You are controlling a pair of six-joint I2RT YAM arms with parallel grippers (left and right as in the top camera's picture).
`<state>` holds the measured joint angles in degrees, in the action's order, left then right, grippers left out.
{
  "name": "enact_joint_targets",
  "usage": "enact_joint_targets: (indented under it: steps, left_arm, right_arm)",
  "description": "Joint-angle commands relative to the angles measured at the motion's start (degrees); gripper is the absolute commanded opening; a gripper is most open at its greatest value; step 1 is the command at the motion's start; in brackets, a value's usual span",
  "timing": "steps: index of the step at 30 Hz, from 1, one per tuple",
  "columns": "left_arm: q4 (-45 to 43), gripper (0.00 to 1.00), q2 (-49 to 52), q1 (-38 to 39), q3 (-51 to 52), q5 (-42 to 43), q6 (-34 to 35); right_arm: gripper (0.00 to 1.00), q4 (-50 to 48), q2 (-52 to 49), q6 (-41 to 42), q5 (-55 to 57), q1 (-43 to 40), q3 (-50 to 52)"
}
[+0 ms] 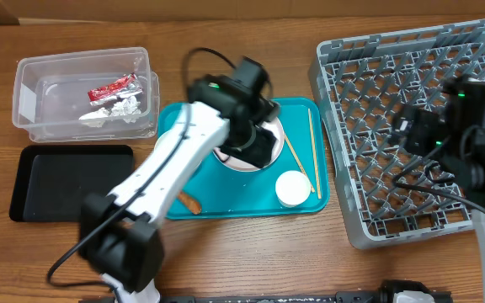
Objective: Sort waste into correct bins and load items into the dishwasher
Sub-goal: 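Grasp the white paper cup with the left gripper and lift it, then hand the white cup from the left gripper to the right gripper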
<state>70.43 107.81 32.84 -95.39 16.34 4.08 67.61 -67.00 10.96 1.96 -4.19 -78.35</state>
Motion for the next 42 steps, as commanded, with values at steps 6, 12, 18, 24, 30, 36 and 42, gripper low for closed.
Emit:
enact_joint_targets:
  steps: [6,12,18,24,30,36,42]
  left_arm:
    - [-1.81,0.59,8.87,4.76,-0.33,1.11,-4.31]
    - [-1.40,0.38,12.85,4.87,-0.33,1.33,-4.31]
    - [-1.46,0.04,13.05,4.87,-0.37,2.14,-4.31]
    - [5.03,0.04,12.79,0.76,-7.43,3.61,-6.29]
    - [5.01,0.04,11.32,-8.46,-19.47,18.03,-8.37]
    - [-1.33,0.04,11.50,-16.92,-21.70,50.38,-6.19]
    - [-1.51,0.04,11.56,-20.48,-21.70,64.94,-6.21]
  right_arm:
    - [1.00,2.86,0.07,0.87,1.42,-2.05,-1.18]
    - [1.00,3.04,0.07,0.85,1.42,-2.05,-1.18]
    - [1.00,3.48,0.07,0.85,1.44,-2.05,-1.18]
    - [1.00,2.80,0.02,0.87,3.65,-2.05,-1.18]
    - [1.00,-4.17,-1.70,2.27,-1.53,-2.05,-1.16]
    - [1.00,-10.27,-7.43,-21.00,-49.88,-1.99,-1.16]
    - [1.00,-9.16,-12.63,-32.96,-73.24,-1.92,-1.16]
